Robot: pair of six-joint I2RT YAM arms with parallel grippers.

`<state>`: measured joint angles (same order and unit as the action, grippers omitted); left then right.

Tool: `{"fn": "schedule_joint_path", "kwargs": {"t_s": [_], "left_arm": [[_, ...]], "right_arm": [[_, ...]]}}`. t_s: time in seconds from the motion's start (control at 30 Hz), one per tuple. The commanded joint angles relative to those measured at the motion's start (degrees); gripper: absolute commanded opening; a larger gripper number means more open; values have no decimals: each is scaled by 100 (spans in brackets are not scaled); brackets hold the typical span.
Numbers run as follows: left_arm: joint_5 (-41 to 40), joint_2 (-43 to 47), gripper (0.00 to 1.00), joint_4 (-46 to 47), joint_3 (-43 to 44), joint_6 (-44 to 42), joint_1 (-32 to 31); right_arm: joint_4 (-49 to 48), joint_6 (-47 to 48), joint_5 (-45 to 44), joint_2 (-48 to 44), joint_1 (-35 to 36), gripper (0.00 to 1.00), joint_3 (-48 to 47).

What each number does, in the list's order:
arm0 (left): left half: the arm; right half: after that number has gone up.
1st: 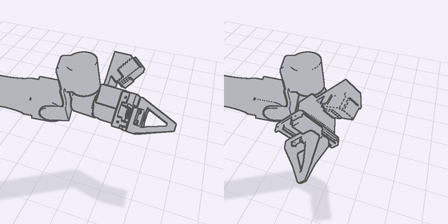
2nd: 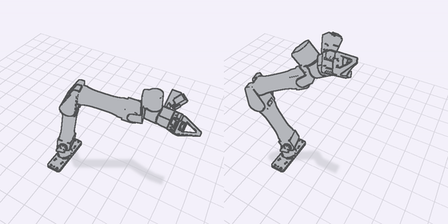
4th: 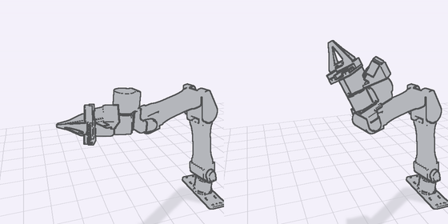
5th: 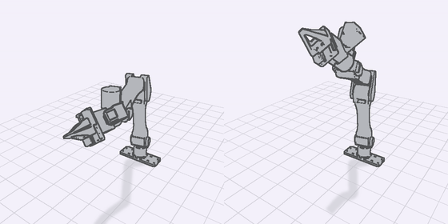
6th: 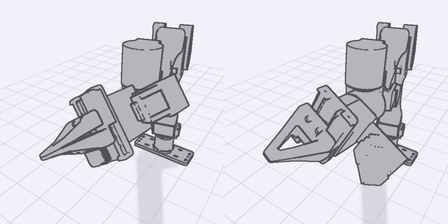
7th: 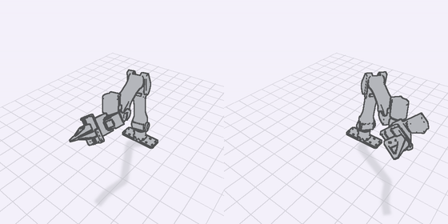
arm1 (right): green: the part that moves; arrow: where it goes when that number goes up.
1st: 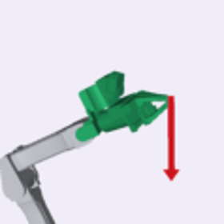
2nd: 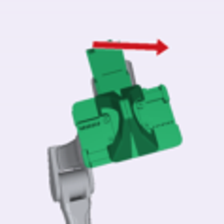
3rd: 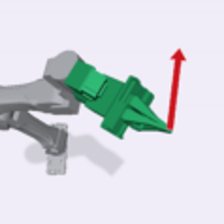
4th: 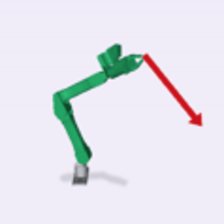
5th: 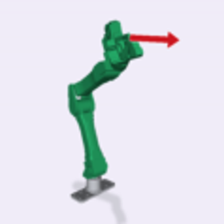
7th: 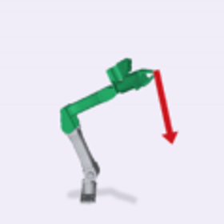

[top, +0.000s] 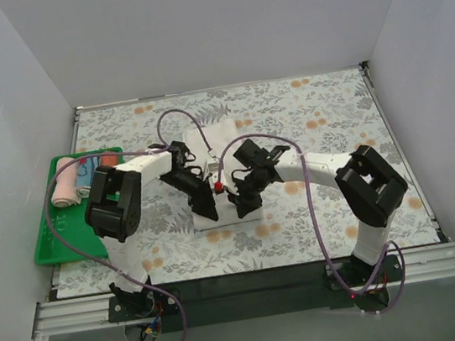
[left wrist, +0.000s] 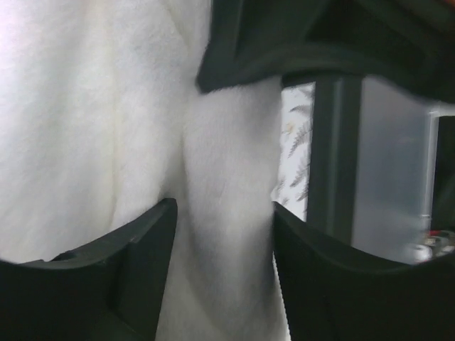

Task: Roll the towels
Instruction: Roll the towel

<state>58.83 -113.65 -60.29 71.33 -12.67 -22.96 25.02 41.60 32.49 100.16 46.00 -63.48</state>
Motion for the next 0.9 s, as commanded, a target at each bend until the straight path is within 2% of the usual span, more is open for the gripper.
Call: {"fn": "schedule_joint_path", "kwargs": {"t_s": [0.0, 0.03, 0.23, 0.27, 0.3, 0.33, 0.37, 0.4, 0.5, 0.6, 0.7, 0.73, 0.87], "left_arm": [[-723, 632, 53, 737, -145, -8, 414], [-785, 720, 59, 790, -189, 1, 581], [-882, 1282, 64, 1054, -102, 89, 1336], [-1012, 1579, 73, 1124, -102, 132, 1399], [-1127, 1756, 75, 1325, -110, 202, 1443], [-1241, 2176, 81, 1449, -180, 221, 1461], [-1355, 2406, 90, 1555, -250, 177, 1452], [-1461, 2661, 93, 1738, -469, 20, 1452], [-1698, 3619, 93, 1951, -1004, -296, 1382], [-2032, 4481, 94, 1951, -1480, -885, 926], [-2682, 5228, 94, 2257, -2236, -1115, -4], [-2997, 5491, 94, 2381, -2594, -1107, -494], [-3981, 5555, 94, 3022, -3202, -1097, -1674]], "right_arm": [[1529, 111, 1180, 416, -266, 1, -401], [1672, 120, 1259, 582, -319, 1, -584], [2428, -179, 1865, 1259, -469, 1, -1191], [2690, -231, 2058, 1374, -478, 1, -1297], [2797, -301, 2112, 1583, -478, 1, -1394], [2885, -354, 2138, 1690, -495, 1, -1595], [2999, -424, 2191, 1787, -495, 1, -1675], [3061, -521, 2209, 2005, -504, 1, -1772], [3360, -636, 2419, 2436, -574, 1, -2106], [3624, -768, 2674, 2814, -644, 1, -2422], [3817, -882, 2824, 3105, -688, 1, -2720], [3853, -926, 2824, 3176, -689, 1, -2792], [4124, -944, 2912, 3562, -698, 1, -3117]]}}
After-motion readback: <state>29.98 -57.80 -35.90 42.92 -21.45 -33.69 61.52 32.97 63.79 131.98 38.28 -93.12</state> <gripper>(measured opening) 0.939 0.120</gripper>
